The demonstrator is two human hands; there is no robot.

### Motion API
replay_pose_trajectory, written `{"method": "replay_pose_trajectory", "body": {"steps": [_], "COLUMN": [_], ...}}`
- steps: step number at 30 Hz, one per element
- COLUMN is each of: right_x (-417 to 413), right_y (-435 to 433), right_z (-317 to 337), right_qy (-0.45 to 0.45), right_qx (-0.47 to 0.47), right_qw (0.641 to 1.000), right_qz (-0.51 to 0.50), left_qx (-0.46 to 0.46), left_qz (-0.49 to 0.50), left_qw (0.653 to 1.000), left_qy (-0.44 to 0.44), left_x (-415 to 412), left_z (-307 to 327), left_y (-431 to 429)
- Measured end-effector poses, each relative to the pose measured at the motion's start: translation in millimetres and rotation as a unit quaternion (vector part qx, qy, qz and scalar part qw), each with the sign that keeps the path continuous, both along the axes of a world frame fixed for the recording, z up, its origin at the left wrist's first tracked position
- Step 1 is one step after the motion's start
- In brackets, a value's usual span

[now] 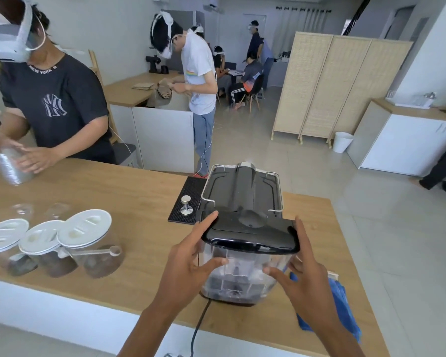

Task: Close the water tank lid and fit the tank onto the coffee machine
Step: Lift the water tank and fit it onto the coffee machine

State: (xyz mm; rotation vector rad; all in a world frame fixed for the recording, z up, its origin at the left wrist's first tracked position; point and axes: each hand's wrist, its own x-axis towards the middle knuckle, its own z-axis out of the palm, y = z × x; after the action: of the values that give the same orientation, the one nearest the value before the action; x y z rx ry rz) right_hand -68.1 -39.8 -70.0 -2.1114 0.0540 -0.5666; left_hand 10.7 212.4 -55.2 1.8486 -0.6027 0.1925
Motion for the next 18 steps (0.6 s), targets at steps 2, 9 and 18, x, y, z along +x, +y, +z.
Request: {"method": "replay_pose_trajectory", "body": {"steps": [2,9,18], "right_x": [3.5,12.2,15.8], "right_y": [5.7,20.0,33.6], "right_z": [-6.7,-14.3,-21.0], "right_qy": [0.008,0.019,0.035], "right_qx": [-0.01,0.007,0.009], "right_qw": [1.0,0.999,0.996], "right_qz": [-0.008,-0.047,-0.082], "left_qx": [0.001,-0.039,-0.032], "left_qz": [0.0,-0.011,0.013], "left_qw": [1.0,0.999,0.998], "left_qy": [0.004,0.005,0.047], "left_x": [7.7,20.7,28.5], "left_z": [-5.8,-16.5,-29.3], "left_y": [3.3,-1.2,-0.9]}}
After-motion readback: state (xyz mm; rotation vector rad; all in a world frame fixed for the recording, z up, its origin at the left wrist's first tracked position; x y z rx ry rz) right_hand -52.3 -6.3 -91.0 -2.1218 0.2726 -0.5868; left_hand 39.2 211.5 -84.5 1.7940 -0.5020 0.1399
